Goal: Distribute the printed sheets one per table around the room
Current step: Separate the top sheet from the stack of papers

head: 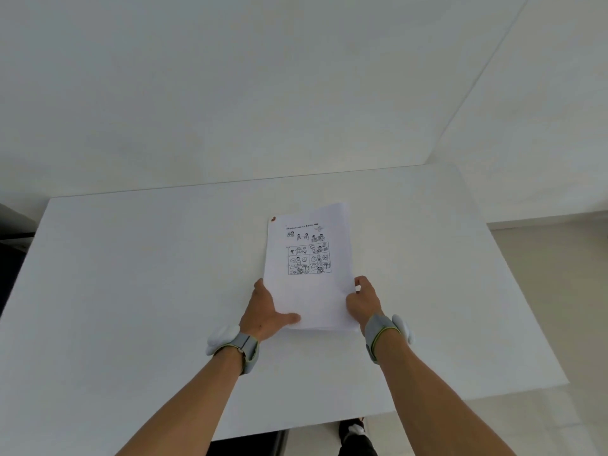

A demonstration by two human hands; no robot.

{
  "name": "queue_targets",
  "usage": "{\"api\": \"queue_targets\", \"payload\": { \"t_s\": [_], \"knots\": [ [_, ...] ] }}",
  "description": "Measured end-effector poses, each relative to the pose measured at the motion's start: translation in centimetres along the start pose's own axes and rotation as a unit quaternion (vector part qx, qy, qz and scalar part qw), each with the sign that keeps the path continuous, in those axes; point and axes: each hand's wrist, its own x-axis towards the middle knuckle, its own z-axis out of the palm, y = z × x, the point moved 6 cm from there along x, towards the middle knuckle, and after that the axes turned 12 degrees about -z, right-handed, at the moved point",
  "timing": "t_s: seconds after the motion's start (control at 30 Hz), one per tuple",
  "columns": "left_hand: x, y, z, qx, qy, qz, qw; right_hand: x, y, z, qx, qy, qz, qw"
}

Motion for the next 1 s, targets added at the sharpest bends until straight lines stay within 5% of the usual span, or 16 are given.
{"api": "queue_targets", "payload": {
  "t_s": [0.43,0.67,1.0],
  "knots": [
    [1.0,13.7,11.2,0.163,-0.029,-0.002,0.986,7.5,1.9,-14.2,-0.108,-0.056,-0.016,0.992],
    [1.9,18.5,14.4,0.219,-0.017,-0.003,0.976,9.7,2.2,-18.1,-0.29,-0.119,-0.046,0.949],
    [2.7,21.0,16.1,0.247,-0.009,0.023,0.969,11.4,2.1,-21.3,-0.385,-0.086,-0.062,0.917]
  ]
}}
